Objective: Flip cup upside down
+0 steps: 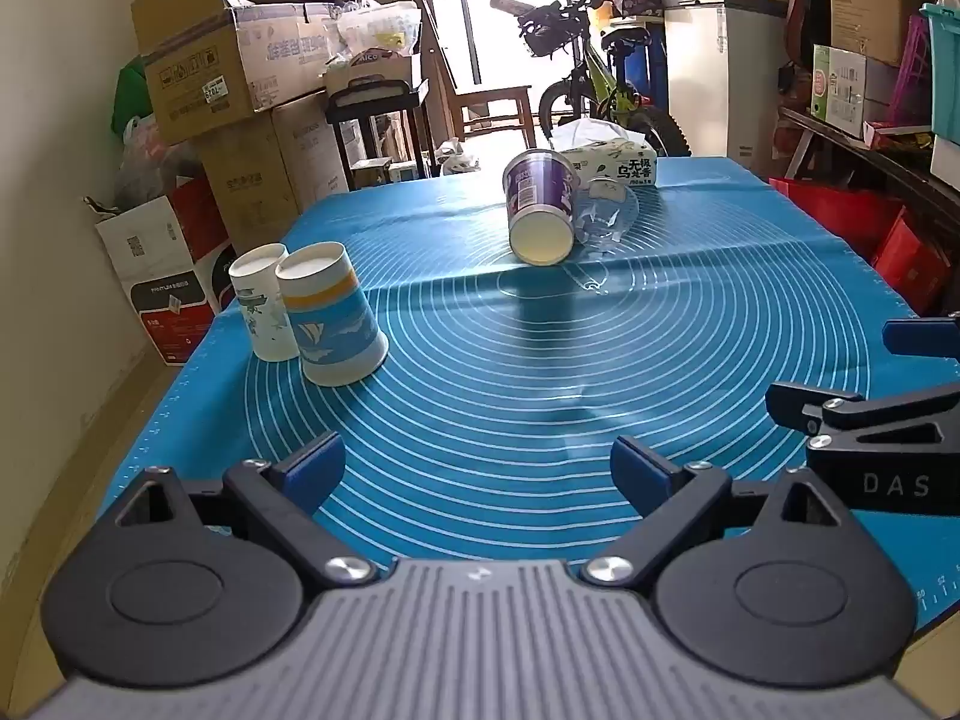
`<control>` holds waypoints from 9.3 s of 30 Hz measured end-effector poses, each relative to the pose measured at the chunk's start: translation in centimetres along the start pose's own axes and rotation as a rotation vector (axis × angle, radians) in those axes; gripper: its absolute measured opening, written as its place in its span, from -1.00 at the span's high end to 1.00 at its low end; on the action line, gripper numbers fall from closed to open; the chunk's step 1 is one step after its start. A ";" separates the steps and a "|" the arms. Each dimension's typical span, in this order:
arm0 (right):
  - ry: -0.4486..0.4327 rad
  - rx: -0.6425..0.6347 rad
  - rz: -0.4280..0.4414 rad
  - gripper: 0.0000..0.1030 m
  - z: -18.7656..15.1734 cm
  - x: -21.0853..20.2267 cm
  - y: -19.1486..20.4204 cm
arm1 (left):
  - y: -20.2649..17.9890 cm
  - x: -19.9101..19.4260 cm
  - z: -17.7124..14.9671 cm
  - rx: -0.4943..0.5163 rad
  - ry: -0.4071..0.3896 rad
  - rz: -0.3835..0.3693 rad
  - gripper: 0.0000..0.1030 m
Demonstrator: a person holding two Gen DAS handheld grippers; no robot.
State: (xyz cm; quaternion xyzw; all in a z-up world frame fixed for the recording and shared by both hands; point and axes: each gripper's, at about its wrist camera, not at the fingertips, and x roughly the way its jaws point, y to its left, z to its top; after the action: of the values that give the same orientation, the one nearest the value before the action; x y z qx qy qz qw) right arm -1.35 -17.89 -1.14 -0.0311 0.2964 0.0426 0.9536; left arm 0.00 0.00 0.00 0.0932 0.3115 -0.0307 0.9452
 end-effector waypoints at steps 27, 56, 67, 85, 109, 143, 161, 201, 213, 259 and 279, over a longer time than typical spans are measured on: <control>-0.005 -0.006 0.003 -0.77 0.1 -0.2 0.1 | 0.0 -0.2 0.0 0.003 -0.001 0.003 -0.83; -0.006 -0.007 0.004 -0.77 -0.1 -0.1 0.2 | 0.0 0.0 -0.1 0.007 0.003 0.002 -0.83; -0.006 -0.008 0.004 -0.77 -0.1 -0.1 0.2 | -0.1 0.1 -0.1 0.010 0.004 0.001 -0.83; -0.007 -0.009 0.004 -0.77 -0.1 -0.2 0.3 | 0.0 0.3 -0.3 0.008 0.007 0.007 -0.83; -0.039 -0.011 -0.002 -0.77 1.9 1.9 -1.4 | 0.4 2.6 2.7 -0.030 -0.022 0.020 -0.83; -0.006 0.068 -0.085 -0.77 2.4 9.4 -8.5 | -2.6 23.2 14.2 -0.074 0.079 -0.102 -0.22; -0.040 0.065 -0.067 -0.77 2.9 6.0 -7.0 | -1.9 11.7 9.9 -0.036 0.050 -0.152 -0.22; -0.011 -0.006 -0.051 -0.77 2.8 2.2 -3.2 | 0.6 3.2 3.6 -0.124 0.006 -0.177 -0.74; -0.020 -0.009 -0.012 -0.77 2.0 -1.3 -1.5 | 3.2 0.2 0.6 -0.097 0.040 -0.145 -0.74; 0.045 -1.167 -0.135 -0.84 5.2 5.0 10.2 | 6.5 1.3 -2.1 -0.114 0.068 -0.088 -0.74; -0.251 -2.401 -0.038 -1.00 1.9 7.1 16.1 | 11.2 4.1 -3.2 -0.194 0.096 -0.070 -0.74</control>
State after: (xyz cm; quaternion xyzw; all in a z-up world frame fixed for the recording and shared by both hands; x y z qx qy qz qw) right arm 3.93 -1.22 -4.19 -0.8977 -0.0272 0.2797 0.3395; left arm 2.75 11.57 -3.17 -0.0083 0.3609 -0.0288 0.9321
